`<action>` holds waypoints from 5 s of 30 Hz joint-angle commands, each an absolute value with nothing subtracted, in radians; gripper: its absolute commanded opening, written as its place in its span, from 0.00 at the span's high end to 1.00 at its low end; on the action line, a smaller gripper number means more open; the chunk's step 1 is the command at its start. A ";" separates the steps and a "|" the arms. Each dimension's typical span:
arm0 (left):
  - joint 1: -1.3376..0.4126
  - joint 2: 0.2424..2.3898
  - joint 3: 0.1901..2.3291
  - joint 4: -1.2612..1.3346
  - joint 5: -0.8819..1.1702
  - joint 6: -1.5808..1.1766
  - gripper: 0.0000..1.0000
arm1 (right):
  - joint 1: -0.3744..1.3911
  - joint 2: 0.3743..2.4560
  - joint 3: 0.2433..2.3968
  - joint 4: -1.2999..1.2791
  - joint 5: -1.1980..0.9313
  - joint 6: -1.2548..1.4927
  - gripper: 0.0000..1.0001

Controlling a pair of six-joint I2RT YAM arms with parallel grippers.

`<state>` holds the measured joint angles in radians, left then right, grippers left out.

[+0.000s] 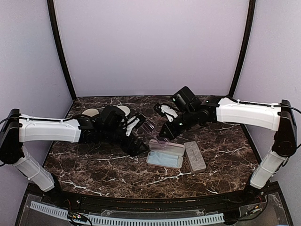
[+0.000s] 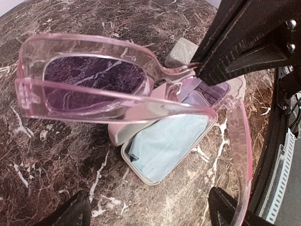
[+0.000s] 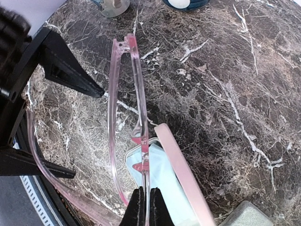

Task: Organize the sunglasses
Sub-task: Fold the right temple of the sunglasses on the sunglasses, then pass from the right arm to the left

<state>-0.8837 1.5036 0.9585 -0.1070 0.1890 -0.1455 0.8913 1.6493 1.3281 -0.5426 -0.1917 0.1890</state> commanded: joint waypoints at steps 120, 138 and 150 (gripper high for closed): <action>-0.928 1.535 0.746 0.672 0.110 -0.946 0.52 | 1.145 1.550 1.178 -0.308 0.327 0.497 1.00; -0.926 1.598 0.771 0.726 0.162 -0.974 0.66 | 1.152 1.551 1.167 -0.293 0.325 0.499 1.00; -0.921 1.596 0.756 0.744 0.168 -0.983 0.81 | 1.155 1.545 1.122 -0.256 0.316 0.494 1.00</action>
<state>-0.9268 1.6005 0.7513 0.7094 0.1596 -0.9825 1.1412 1.5558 1.1629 -0.3225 0.3161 0.4919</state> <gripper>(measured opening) 0.213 0.025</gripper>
